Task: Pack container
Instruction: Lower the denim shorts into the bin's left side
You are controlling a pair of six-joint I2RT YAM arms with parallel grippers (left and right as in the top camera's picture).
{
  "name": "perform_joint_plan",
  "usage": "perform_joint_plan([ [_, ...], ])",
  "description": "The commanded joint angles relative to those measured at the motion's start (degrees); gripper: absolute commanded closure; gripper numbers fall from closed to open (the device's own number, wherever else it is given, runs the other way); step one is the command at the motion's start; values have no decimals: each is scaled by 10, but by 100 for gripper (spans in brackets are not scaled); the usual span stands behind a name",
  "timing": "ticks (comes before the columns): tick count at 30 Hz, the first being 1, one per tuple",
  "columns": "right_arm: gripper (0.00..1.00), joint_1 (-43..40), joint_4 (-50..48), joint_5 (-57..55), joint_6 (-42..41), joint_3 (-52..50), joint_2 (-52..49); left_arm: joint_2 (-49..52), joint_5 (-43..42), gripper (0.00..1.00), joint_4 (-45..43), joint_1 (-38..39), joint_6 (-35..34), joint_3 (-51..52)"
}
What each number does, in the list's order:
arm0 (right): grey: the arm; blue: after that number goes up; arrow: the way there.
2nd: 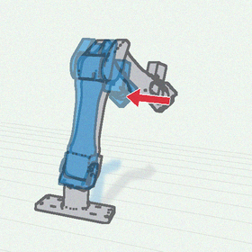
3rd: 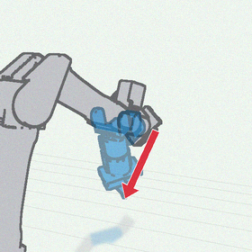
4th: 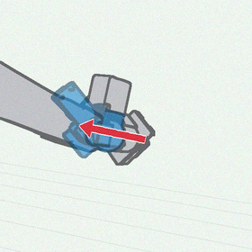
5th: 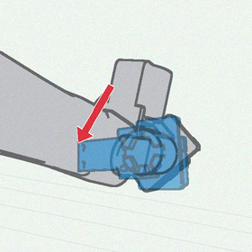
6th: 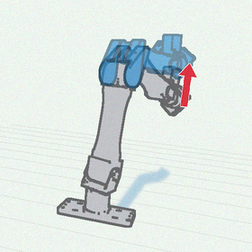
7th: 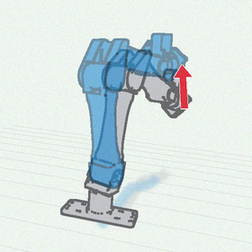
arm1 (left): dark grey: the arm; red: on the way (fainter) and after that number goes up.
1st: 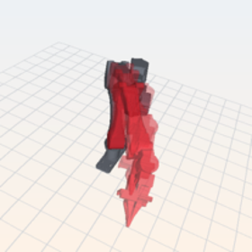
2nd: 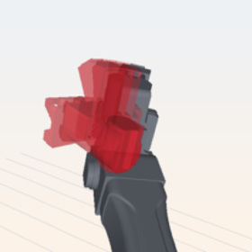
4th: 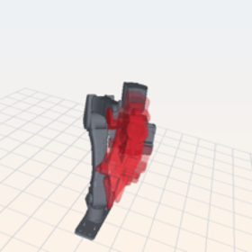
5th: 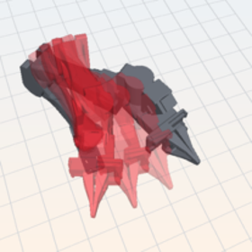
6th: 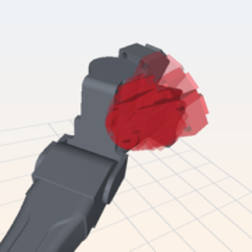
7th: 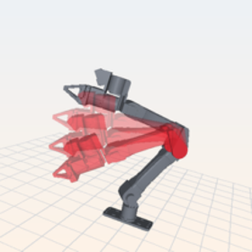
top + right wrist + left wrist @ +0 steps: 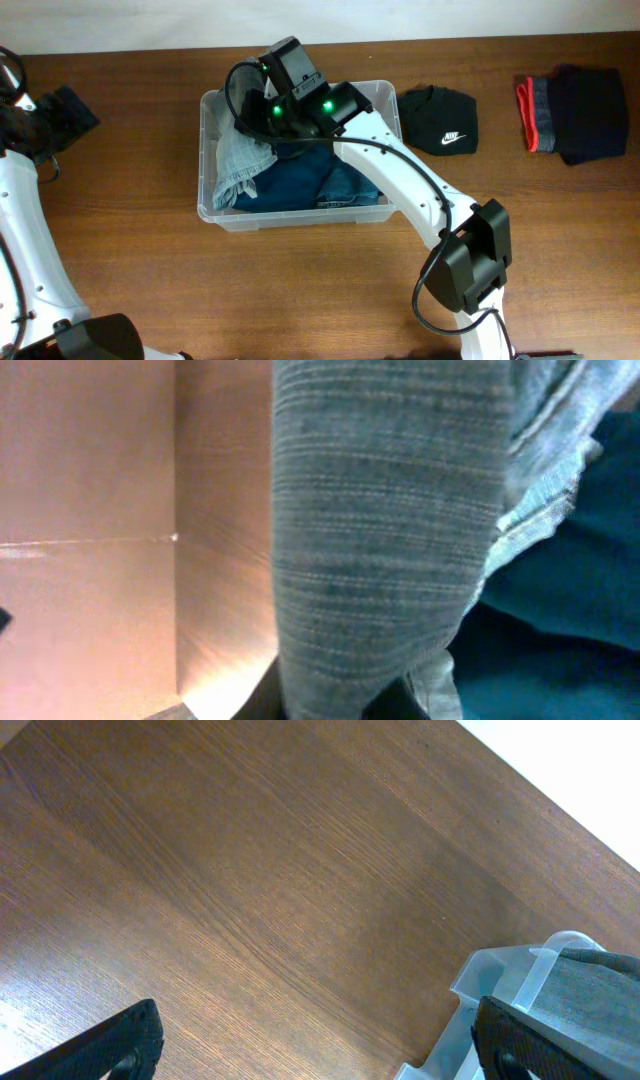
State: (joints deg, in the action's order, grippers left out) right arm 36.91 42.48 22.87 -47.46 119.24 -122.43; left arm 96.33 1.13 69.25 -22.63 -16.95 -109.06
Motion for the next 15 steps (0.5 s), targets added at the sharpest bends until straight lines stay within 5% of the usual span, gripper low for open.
perform_joint_plan([
  [1, 84, 4, 26, -48, 40, 17, 1, 6, 3, 1, 0, -2, -3, 3],
  [9, 77, 2, 143, -178, 68, 17, 1, 6, 3, 1, 0, -2, -3, 3],
  [12, 47, 1, 160, -182, 94, 17, 1, 6, 3, 1, 0, -2, -3, 3],
  [13, 27, 1, 167, -187, 98, 17, 1, 6, 3, 1, 0, -2, -3, 3],
  [15, 20, 1, 182, -200, 99, 17, 1, 6, 3, 1, 0, -2, -3, 3],
])
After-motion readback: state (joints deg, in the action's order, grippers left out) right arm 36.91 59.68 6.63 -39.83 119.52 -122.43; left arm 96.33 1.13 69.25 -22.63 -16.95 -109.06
